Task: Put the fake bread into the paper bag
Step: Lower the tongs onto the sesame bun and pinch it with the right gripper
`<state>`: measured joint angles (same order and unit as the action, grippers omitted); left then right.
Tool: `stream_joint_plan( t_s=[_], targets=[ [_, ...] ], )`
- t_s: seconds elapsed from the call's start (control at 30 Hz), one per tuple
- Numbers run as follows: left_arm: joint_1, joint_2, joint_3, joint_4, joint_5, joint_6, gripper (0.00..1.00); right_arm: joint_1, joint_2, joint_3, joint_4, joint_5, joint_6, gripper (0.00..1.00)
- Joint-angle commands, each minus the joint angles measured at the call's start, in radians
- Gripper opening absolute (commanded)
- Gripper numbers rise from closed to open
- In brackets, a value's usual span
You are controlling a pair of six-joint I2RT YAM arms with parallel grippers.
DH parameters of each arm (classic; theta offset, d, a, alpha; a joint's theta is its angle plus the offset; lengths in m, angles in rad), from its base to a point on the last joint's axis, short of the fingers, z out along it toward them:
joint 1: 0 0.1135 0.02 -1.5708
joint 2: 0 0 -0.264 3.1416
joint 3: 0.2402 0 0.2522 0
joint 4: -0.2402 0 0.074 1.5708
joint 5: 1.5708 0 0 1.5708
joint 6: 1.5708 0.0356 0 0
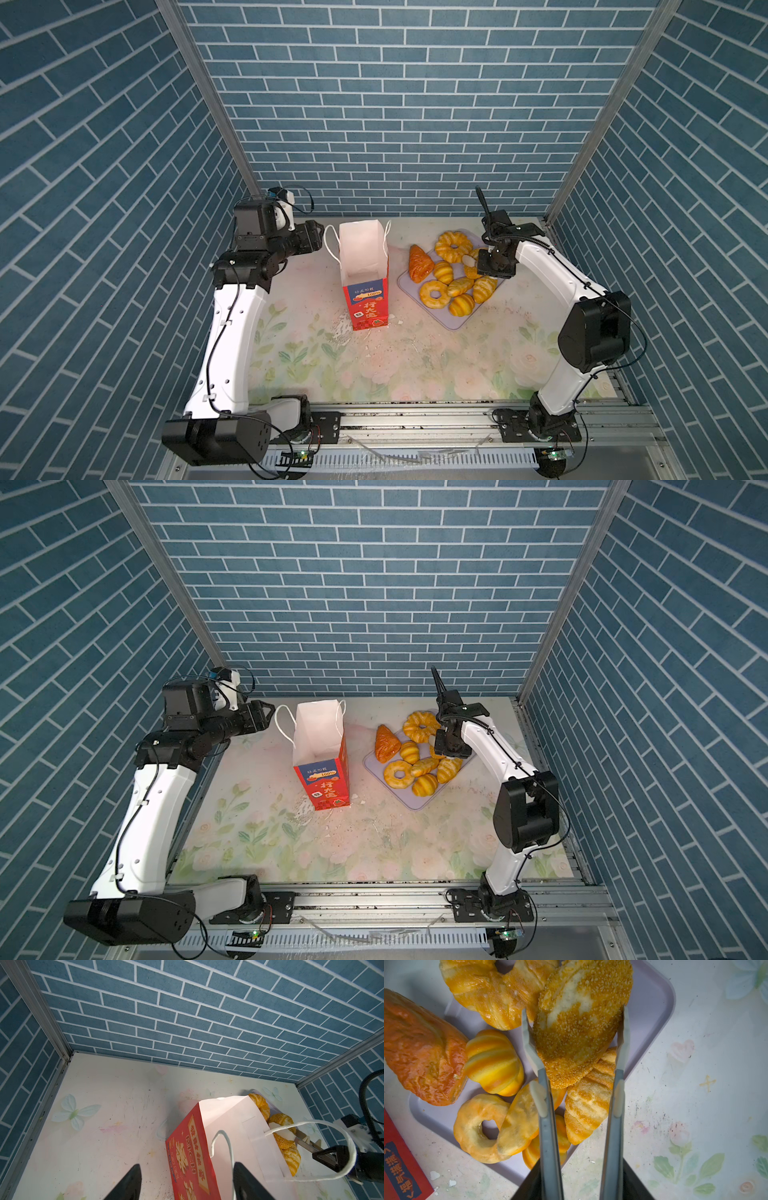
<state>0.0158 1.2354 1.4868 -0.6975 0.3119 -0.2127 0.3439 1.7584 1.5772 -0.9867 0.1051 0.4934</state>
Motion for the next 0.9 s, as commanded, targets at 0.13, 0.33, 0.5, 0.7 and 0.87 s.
stream_joint_plan(
  t_s=[0.13,0.33,0.5,0.7,0.87],
  targets=[
    [0.006,0.002,-0.012,0.003,0.013,0.009,0.71,-0.003,-0.05,-0.03,0.016,0.037,0.007,0.37],
    [0.006,0.002,-0.009,0.006,0.016,0.01,0.71,-0.001,-0.122,-0.072,0.024,0.026,-0.029,0.28],
    [0.006,-0.001,-0.007,0.004,0.021,0.009,0.71,0.0,-0.169,-0.099,0.008,0.021,-0.057,0.25],
    [0.006,-0.006,-0.007,0.0,0.022,0.005,0.71,0.001,-0.244,-0.135,0.02,-0.003,-0.102,0.19],
    [0.006,-0.01,-0.01,0.003,0.023,0.003,0.71,0.002,-0.271,-0.146,0.018,-0.03,-0.15,0.17]
  ],
)
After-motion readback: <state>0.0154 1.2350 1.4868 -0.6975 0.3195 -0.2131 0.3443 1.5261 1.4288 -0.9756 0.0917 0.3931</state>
